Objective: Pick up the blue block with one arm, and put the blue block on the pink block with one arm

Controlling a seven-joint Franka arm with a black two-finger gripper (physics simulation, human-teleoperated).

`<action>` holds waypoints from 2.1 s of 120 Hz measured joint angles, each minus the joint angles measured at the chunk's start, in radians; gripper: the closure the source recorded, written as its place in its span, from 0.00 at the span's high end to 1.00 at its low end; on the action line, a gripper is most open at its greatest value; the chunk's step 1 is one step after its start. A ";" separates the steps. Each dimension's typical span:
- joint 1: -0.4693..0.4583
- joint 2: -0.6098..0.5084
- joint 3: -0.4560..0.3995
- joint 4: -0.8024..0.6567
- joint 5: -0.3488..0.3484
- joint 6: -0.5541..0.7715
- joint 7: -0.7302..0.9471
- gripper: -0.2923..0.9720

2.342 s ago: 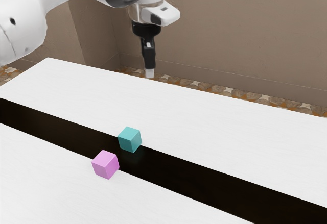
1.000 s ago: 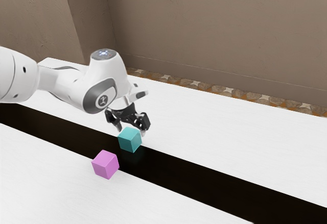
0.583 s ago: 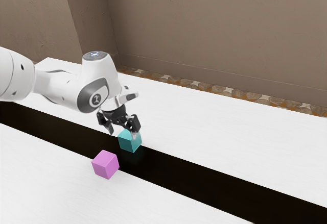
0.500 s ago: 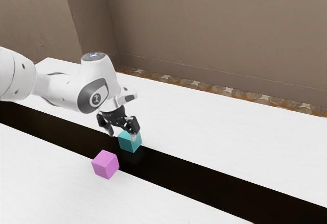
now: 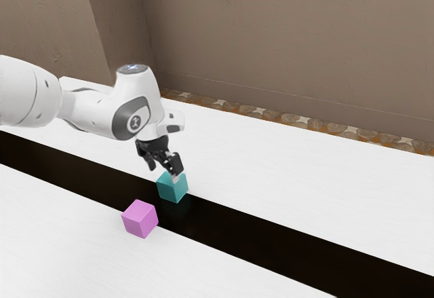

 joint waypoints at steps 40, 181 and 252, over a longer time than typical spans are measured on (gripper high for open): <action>-0.018 0.021 0.018 0.032 -0.044 -0.040 -0.001 0.77; -0.022 0.177 0.024 0.132 -0.006 0.005 -0.067 0.70; -0.017 -0.125 0.017 -0.093 0.004 -0.001 -0.096 0.50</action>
